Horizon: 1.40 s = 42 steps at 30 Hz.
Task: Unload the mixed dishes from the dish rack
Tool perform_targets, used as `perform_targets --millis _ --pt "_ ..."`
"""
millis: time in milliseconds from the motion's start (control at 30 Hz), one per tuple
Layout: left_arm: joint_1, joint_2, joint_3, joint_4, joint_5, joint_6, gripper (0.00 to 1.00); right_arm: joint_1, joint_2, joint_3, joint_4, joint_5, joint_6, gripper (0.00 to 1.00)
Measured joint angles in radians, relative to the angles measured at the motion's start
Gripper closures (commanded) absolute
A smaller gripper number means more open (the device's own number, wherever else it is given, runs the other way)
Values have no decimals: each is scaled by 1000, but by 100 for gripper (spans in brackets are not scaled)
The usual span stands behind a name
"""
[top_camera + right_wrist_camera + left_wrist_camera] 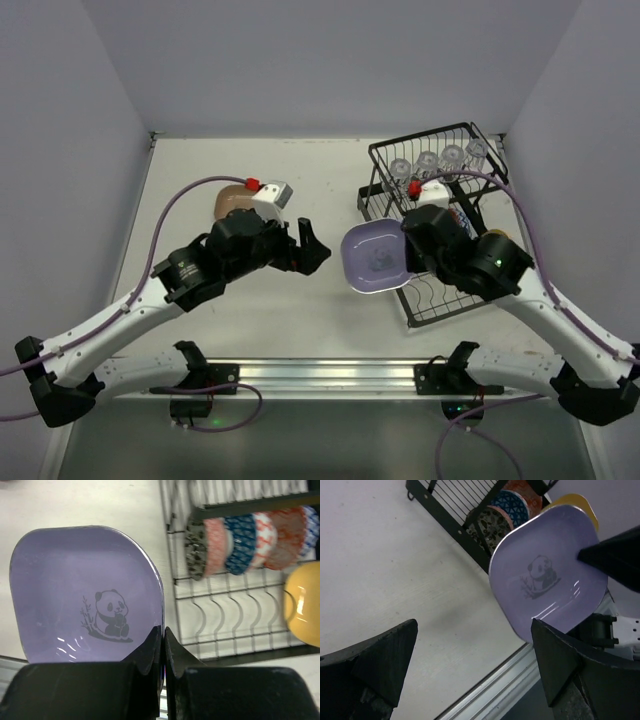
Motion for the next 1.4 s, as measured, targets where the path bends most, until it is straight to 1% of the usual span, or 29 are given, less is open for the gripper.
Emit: perform_targets --millis 67,133,167,233,267,333,433,467,500,533,600,633,700,733,867,900,933,967,1000,1033,1200,1333,1400 --pt "-10 8 10 -10 -68 -20 0 75 52 4 44 10 62 100" --pt "-10 14 20 -29 -137 -34 2 122 100 4 93 27 113 100" --pt "-10 21 28 -41 -171 -38 7 138 122 4 117 42 135 100" --pt "-10 39 47 -74 -235 -46 12 165 166 10 155 69 171 100" --pt "-10 47 53 -86 -259 -51 18 175 186 16 174 77 180 100" --pt "-10 58 56 -102 -299 -56 26 190 212 22 222 90 192 100" --pt "-10 80 66 -133 -332 -60 28 203 218 22 275 105 206 100" --pt "-10 90 70 -137 -337 -61 30 204 216 22 292 111 209 100" --pt "-10 107 77 -143 -344 -61 36 206 212 22 314 119 212 100" --pt "-10 122 82 -145 -349 -62 51 206 211 22 332 122 212 100" --pt "-10 148 86 -146 -355 -64 65 206 206 22 360 125 211 100" --pt "-10 159 86 -144 -356 -68 77 206 204 22 367 127 211 100" --pt "-11 172 92 -136 -354 -78 96 206 205 19 371 132 207 100" --pt "-12 172 96 -131 -353 -82 100 204 204 11 370 140 206 100" --pt "-6 169 133 -125 -364 -82 100 196 204 -8 396 154 208 100" --pt "1 170 136 -127 -365 -82 100 195 203 -8 404 156 208 88" --pt "4 172 142 -131 -364 -78 100 192 203 -8 408 153 206 41" --pt "26 175 149 -133 -359 -70 100 184 203 -9 413 148 209 22" --pt "53 179 153 -140 -352 -56 100 177 203 -10 417 147 206 9" --pt "95 182 153 -141 -332 -40 100 171 200 -10 422 145 204 1" --pt "435 228 152 -144 -240 50 100 137 138 -38 429 148 185 1" --pt "696 318 151 -111 -80 74 100 122 14 -68 425 164 167 1" --pt "792 385 146 -77 -22 74 100 116 -64 -86 421 174 159 1"
